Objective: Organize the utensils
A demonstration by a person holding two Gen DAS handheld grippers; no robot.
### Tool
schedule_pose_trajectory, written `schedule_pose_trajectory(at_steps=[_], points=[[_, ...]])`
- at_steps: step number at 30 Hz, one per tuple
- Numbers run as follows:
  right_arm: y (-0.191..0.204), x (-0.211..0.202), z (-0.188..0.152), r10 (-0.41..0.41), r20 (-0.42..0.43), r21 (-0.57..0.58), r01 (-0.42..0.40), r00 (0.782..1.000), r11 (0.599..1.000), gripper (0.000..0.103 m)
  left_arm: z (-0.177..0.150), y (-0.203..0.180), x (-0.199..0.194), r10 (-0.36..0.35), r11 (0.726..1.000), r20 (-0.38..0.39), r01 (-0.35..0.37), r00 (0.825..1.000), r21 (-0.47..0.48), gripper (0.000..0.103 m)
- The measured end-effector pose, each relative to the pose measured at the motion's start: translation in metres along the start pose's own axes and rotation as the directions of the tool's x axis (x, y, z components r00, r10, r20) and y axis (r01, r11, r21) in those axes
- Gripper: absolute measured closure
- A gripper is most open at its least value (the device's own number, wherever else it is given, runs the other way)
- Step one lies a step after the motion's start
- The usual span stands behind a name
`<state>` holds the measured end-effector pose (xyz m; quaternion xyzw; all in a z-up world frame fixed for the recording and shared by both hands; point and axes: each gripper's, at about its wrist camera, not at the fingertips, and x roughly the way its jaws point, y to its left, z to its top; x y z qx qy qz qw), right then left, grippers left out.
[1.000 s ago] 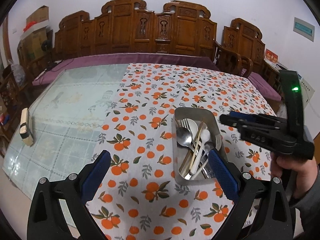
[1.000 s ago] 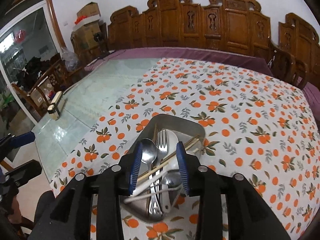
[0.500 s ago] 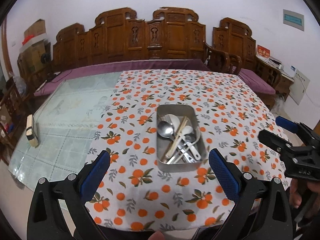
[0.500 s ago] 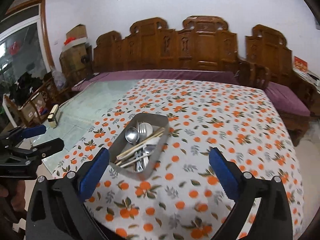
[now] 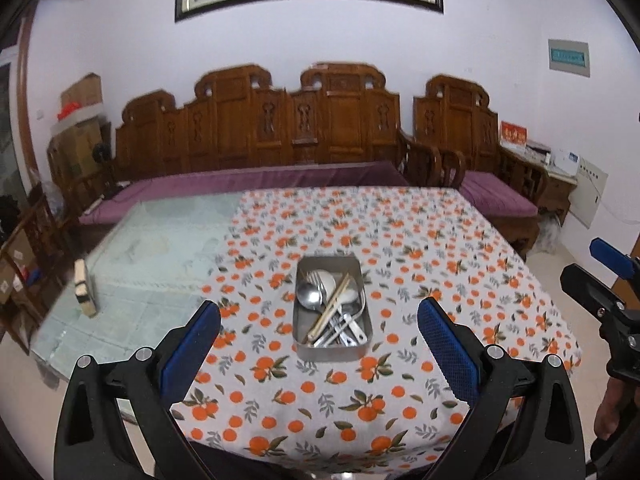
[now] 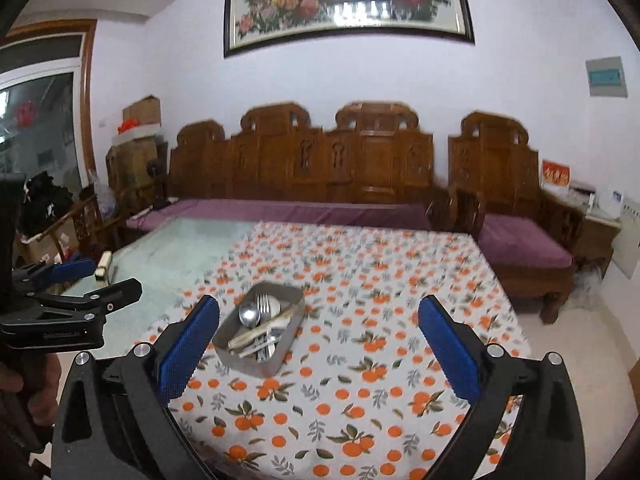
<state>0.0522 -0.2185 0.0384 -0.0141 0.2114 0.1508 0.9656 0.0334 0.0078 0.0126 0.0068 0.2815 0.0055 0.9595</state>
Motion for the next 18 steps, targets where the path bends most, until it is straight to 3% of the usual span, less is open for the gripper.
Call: schedule_pose_trajectory(at_steps=[8, 18], points=[[0.002, -0.04, 0.017, -0.018, 0.086, 0.013, 0.017, 0.996, 1.0, 0.003, 0.018, 0.001, -0.048, -0.002, 1.0, 0.105, 0.004, 0.994, -0.018, 0.008], [0.004, -0.054, 0.022, -0.03, 0.113, 0.019, 0.028, 0.993, 0.999, 0.003, 0.022, -0.003, -0.064, 0.0, 1.0, 0.134, 0.002, 0.991, -0.012, 0.008]])
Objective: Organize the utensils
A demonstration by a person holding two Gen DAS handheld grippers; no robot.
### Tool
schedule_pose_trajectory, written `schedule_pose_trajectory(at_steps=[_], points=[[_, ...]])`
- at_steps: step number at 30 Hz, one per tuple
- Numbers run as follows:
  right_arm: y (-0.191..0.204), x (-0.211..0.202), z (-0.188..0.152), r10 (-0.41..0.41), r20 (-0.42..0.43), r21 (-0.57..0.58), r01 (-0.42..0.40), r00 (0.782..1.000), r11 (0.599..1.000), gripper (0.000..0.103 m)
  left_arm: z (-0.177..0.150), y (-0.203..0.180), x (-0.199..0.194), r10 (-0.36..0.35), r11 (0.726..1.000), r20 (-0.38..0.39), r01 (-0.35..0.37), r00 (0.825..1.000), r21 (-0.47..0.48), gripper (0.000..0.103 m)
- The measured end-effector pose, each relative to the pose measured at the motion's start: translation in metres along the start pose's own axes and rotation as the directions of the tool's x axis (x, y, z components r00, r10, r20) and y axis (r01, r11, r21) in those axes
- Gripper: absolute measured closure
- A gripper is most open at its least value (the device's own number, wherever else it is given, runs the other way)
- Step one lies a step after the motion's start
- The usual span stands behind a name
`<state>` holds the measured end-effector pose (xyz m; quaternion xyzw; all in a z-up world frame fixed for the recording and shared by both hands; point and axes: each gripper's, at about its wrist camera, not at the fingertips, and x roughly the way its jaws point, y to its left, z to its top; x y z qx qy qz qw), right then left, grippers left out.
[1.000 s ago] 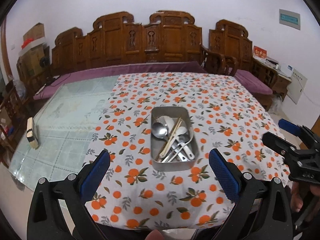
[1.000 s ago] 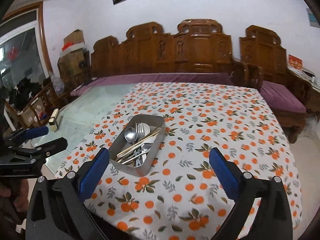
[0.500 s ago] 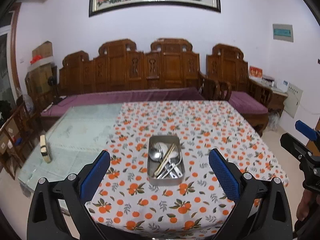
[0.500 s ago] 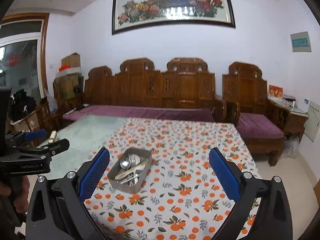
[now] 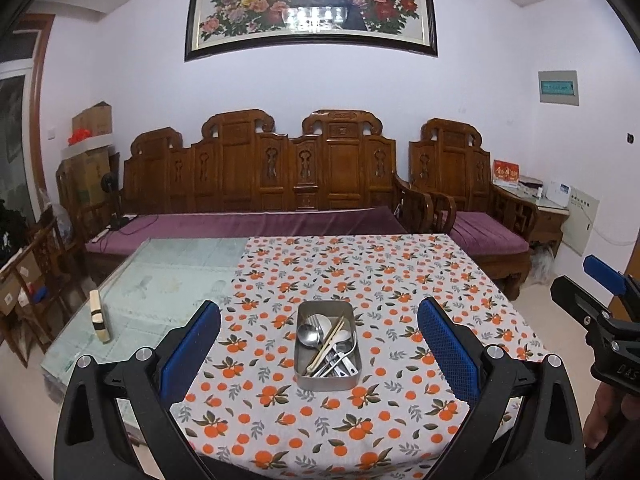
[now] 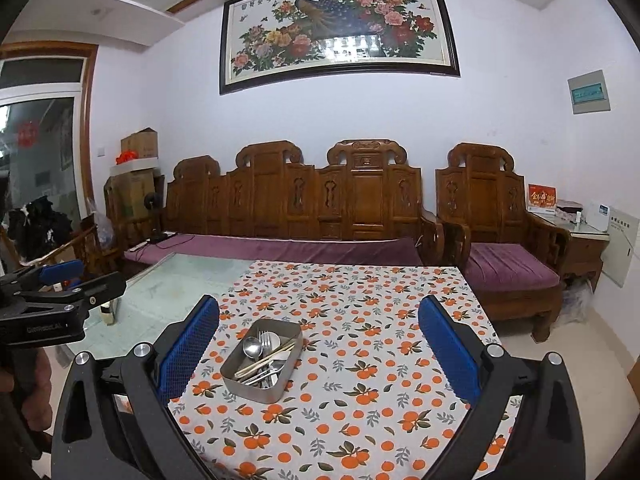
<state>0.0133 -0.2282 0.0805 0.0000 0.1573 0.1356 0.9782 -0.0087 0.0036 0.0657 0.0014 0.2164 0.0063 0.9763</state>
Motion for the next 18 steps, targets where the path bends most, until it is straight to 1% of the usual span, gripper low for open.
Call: schedule_pose_trajectory(at_steps=[18], points=[[0.002, -0.0031, -0.0004, 0.004, -0.003, 0.006, -0.004, 1.0, 1.0, 0.003, -0.0034, -0.0049, -0.0049, -0.003, 1.0, 0.006, 0.003, 1.0, -0.002, 0.008]])
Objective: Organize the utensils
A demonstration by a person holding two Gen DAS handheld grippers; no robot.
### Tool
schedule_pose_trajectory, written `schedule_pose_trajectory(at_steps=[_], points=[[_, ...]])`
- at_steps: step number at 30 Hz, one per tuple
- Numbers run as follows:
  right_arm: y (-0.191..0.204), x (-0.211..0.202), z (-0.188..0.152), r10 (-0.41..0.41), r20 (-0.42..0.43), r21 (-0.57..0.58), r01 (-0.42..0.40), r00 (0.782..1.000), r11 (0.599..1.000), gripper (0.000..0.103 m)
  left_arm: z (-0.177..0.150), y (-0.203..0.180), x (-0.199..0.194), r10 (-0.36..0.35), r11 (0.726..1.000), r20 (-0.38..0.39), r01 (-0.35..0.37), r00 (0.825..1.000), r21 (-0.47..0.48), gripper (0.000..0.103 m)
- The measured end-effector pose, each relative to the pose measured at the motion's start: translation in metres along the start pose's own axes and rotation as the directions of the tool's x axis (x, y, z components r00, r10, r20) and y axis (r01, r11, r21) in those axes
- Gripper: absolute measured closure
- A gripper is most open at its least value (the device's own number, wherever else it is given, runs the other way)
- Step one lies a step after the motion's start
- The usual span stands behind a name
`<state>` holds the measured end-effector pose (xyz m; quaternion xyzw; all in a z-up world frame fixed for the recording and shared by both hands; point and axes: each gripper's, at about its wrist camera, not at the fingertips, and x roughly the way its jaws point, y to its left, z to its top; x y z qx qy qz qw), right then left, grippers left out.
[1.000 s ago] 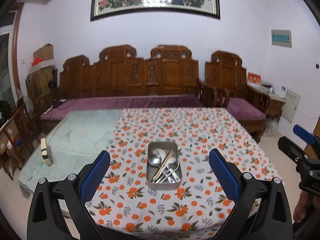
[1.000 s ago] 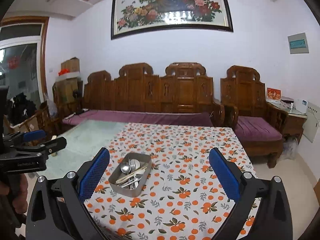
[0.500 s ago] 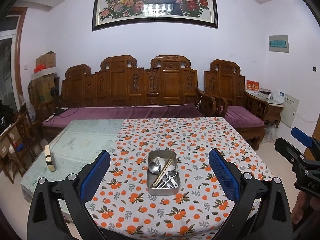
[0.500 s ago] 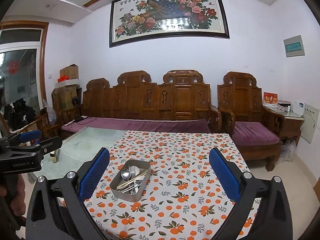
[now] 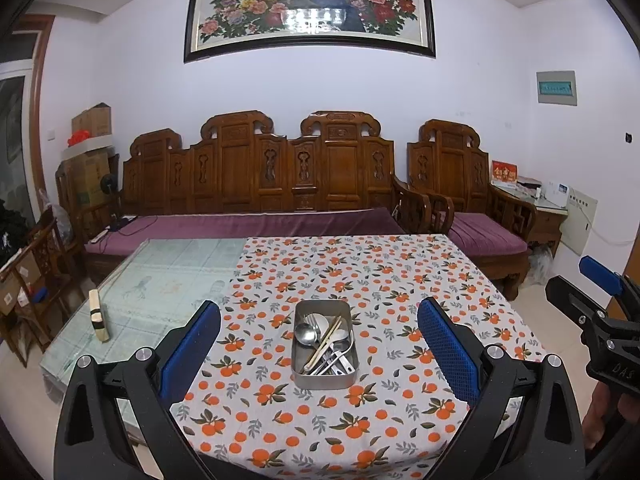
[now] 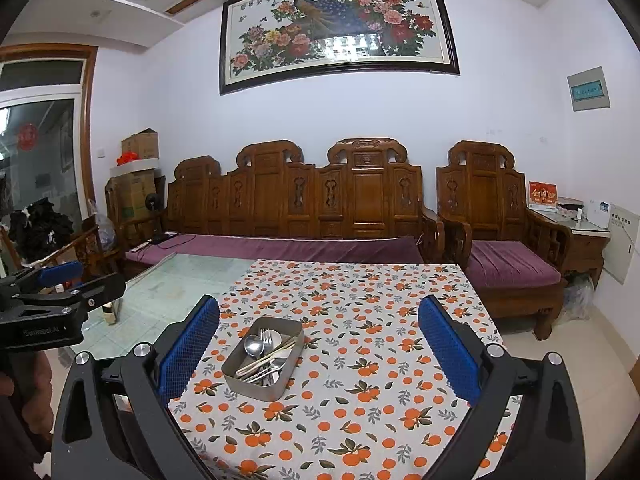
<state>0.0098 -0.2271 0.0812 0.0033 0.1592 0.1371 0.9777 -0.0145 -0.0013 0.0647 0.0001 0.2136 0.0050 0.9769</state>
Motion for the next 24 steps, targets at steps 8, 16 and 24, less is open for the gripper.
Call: schedule_pose_trajectory(at_steps=[8, 16, 24], points=[[0.0003, -0.0007, 0.0008, -0.001, 0.004, 0.002, 0.001, 1.0, 1.0, 0.003, 0.0001, -0.0005, 0.0, -0.002, 1.0, 0.002, 0.002, 1.0, -0.002, 0.008], [0.0011, -0.0014, 0.001, 0.001, 0.0, 0.005, -0.001, 1.0, 1.0, 0.003, 0.0006, -0.001, -0.0001, 0.0, 1.0, 0.003, 0.0, 1.0, 0.0, 0.008], [0.0005, -0.0013, 0.0026, 0.0, 0.001, 0.005, 0.0, 1.0, 1.0, 0.003, -0.0001, -0.0018, -0.0007, -0.005, 1.0, 0.006, 0.005, 1.0, 0.0, 0.008]])
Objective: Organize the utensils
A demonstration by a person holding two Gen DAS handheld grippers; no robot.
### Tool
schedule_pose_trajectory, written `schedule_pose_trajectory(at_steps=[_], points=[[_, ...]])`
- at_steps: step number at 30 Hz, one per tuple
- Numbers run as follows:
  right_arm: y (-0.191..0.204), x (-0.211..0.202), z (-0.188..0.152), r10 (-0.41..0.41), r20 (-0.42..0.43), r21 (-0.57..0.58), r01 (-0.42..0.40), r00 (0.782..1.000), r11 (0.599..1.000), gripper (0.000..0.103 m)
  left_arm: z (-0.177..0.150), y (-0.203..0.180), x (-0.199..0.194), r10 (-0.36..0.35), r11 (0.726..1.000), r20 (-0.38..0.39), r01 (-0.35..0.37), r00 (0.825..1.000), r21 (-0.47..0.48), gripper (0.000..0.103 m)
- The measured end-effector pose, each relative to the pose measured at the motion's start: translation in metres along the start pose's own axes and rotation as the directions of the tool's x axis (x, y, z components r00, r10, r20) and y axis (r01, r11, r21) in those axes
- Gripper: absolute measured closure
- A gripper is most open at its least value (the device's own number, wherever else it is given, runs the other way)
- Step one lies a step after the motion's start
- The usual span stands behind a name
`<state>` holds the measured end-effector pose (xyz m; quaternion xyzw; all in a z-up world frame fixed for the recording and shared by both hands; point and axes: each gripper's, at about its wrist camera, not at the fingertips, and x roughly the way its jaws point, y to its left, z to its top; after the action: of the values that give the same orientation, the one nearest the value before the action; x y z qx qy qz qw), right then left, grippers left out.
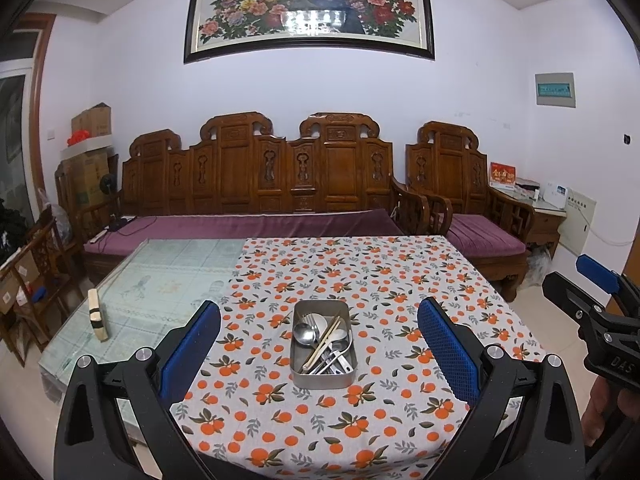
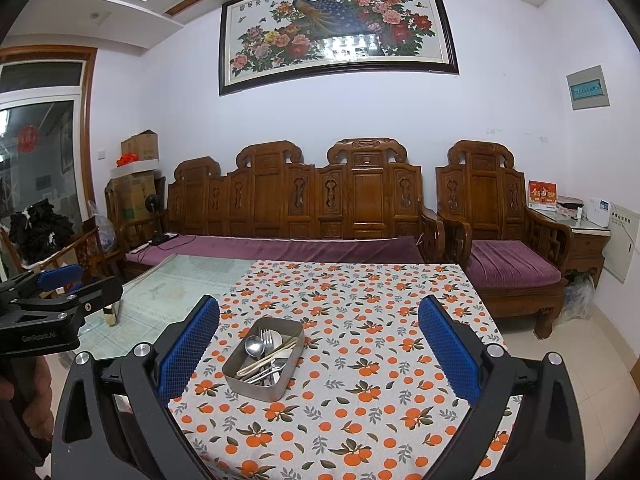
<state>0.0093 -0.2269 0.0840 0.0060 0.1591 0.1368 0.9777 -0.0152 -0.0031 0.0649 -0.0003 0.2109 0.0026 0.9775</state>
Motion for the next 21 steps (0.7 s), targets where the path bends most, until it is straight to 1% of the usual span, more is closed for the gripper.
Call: schedule_pose_trajectory(at_steps=[21], points=[[0.0033, 0.0001, -0.0004, 0.001, 0.002, 0.0, -0.001, 1.0, 1.0, 0.003, -0.0016, -0.0001, -0.0021, -0.001, 1.0, 0.002, 0.001, 1.0, -0.001, 0.008]])
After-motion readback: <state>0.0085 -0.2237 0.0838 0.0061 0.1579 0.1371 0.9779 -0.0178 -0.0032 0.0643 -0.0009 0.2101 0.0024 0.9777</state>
